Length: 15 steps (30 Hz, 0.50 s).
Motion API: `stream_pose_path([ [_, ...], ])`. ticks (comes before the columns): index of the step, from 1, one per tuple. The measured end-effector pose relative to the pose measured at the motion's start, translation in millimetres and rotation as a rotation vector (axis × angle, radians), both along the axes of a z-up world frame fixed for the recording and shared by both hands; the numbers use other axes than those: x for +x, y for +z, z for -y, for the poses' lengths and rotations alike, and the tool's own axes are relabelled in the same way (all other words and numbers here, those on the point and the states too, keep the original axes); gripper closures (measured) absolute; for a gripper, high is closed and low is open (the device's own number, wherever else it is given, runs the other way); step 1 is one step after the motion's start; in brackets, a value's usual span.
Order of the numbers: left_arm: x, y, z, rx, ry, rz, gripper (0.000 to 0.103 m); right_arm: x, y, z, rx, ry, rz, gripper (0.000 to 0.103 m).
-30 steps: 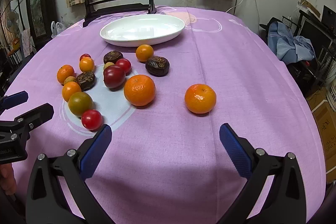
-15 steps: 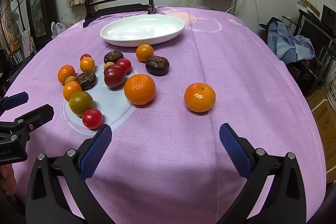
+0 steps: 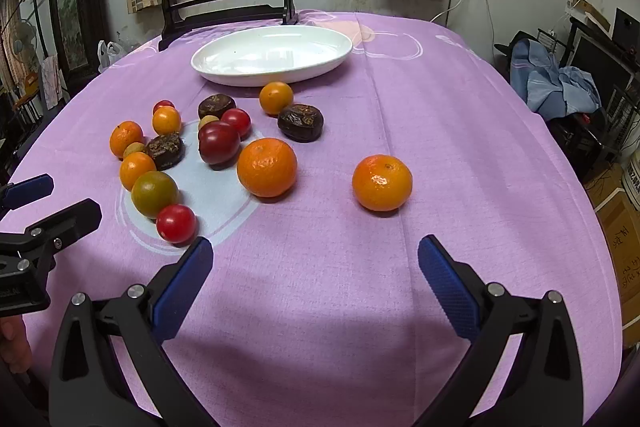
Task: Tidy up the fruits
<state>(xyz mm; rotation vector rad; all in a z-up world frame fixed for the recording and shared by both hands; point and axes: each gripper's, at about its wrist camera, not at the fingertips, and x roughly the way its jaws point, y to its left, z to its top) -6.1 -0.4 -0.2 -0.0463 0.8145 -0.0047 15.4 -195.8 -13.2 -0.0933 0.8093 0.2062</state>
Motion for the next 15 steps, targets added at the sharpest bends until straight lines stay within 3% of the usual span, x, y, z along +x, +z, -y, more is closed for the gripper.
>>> stream_pose_path([
  [15,-3.6,-3.0,1.0,0.011,-0.01,-0.006,0.002,3.1,-0.9,5.8,-0.02,0.006,-0.015,0.001],
])
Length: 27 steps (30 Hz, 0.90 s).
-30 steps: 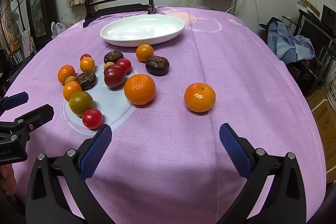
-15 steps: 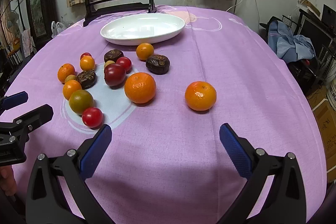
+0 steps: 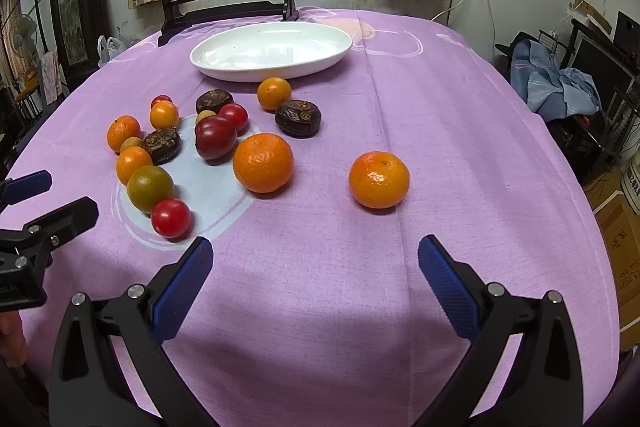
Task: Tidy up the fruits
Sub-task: 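Grasp a large mandarin orange with the right gripper while the left gripper grasps another orange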
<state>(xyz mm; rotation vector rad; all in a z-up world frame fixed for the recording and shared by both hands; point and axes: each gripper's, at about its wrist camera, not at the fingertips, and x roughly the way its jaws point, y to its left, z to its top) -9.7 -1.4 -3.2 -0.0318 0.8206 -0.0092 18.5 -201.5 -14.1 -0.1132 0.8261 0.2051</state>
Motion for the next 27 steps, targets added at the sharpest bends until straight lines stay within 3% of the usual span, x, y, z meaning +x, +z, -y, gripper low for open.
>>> stream_pose_path([
  [11,4.2,-3.8,-18.8,0.006,-0.029,-0.016,0.002,44.0,-11.1,18.7,-0.037,-0.007,-0.091,0.003],
  [14,6.6,-4.3,-26.5,0.001,-0.036,-0.023,0.002,61.2,-14.4,18.9,-0.051,0.004,-0.122,0.022],
  [16,8.8,-5.6,-33.2,-0.006,-0.034,-0.033,0.002,71.4,-18.7,19.0,-0.052,0.011,-0.153,0.027],
  [18,12.4,-6.3,-42.5,-0.023,-0.027,-0.042,0.002,77.6,-21.5,19.8,-0.035,0.021,-0.162,0.046],
  [20,16.8,-7.1,-50.0,-0.035,-0.015,-0.051,0.002,81.1,-22.2,22.3,-0.015,0.021,-0.158,0.059],
  [27,41.9,-4.7,-72.7,-0.053,0.006,-0.067,0.002,71.3,-17.1,25.3,0.041,0.054,-0.14,0.06],
])
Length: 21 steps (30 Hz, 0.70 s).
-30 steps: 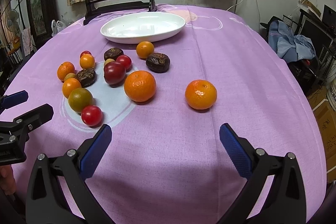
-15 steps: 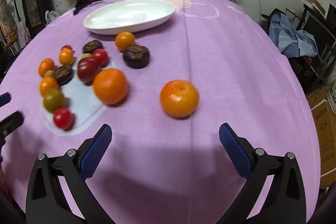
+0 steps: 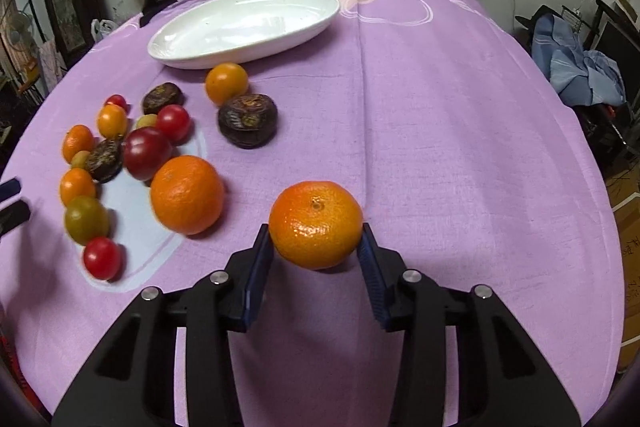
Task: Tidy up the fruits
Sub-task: 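Grasp a large mandarin orange with the right gripper while the left gripper grasps another orange, then carry both oranges into the white plate and open both grippers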
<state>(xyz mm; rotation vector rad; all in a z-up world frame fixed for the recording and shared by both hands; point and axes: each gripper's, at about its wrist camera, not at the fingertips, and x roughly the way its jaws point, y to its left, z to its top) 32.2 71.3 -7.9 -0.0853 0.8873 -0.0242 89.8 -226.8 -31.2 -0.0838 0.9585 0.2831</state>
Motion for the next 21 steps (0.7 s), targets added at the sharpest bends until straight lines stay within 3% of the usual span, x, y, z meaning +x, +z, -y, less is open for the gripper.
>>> stream_pose_path([
  [5,28.2,1.1,-13.4,0.031,0.009,-0.013,0.002,-10.8,9.3,-2.6,0.032,0.039,0.021,0.06],
  [8,46.4,-1.2,-18.7,0.006,0.018,-0.038,0.005,-16.1,13.4,-5.0,0.039,0.059,0.032,0.06],
  [13,66.2,-11.6,-12.0,-0.015,-0.005,-0.082,0.031,-18.8,17.3,-10.2,0.05,0.078,0.042,0.06],
  [15,74.2,-16.1,-12.1,-0.056,-0.001,-0.092,0.035,-19.6,16.7,-11.6,0.054,0.086,0.043,0.06],
  [18,85.7,-22.5,-14.9,-0.117,0.004,-0.118,0.057,-20.2,14.7,-13.8,0.059,0.098,0.035,0.06],
  [21,87.2,-27.7,-12.7,-0.131,0.012,-0.1,0.058,-19.7,12.6,-15.0,0.066,0.106,0.028,0.06],
])
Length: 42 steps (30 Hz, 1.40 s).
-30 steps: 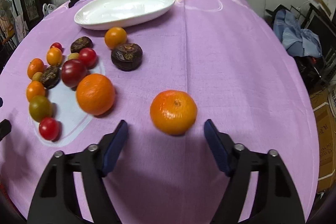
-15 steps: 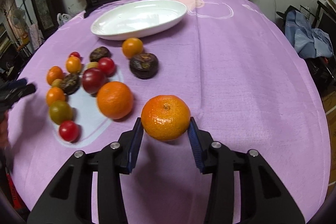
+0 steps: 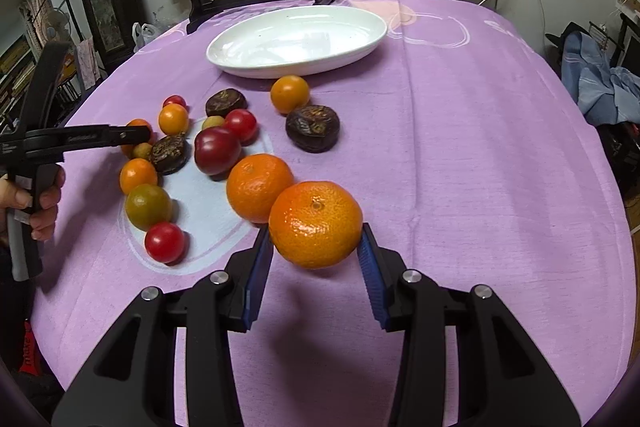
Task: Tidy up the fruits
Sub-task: 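Carry both oranges into the white plate and open both grippers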
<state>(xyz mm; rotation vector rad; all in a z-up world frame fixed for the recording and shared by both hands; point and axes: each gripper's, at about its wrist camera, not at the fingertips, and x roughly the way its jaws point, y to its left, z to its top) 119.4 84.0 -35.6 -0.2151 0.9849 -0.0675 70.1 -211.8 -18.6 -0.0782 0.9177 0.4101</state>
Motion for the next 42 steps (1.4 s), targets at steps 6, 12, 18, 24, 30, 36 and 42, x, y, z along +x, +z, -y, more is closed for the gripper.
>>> stream_pose_path([
  [6,-10.0,5.6,9.9,0.062,-0.004,0.03,0.061,1.4,2.9,-4.5,0.005,0.01,0.012,0.06],
  [12,-12.0,40.9,19.9,0.057,-0.056,0.09,0.061,14.6,29.9,-11.5,0.007,0.041,0.078,0.06],
  [18,32.3,84.8,43.7,0.054,-0.091,0.173,0.06,62.8,58.4,-34.4,0.009,0.079,0.159,0.06],
  [24,106.7,77.4,58.5,0.035,-0.059,0.153,0.06,135.2,46.2,-65.2,-0.025,0.074,0.118,0.06],
  [30,151.4,47.0,57.6,0.027,-0.032,0.076,0.06,173.6,22.7,-90.2,-0.077,0.102,0.064,0.06],
  [36,170.6,31.0,58.1,0.025,-0.023,0.04,0.059,200.9,2.0,-99.9,-0.08,0.093,-0.027,0.058],
  [42,155.9,48.4,51.1,-0.021,0.005,0.099,0.027,194.7,11.7,-80.8,-0.007,0.035,-0.009,0.04],
])
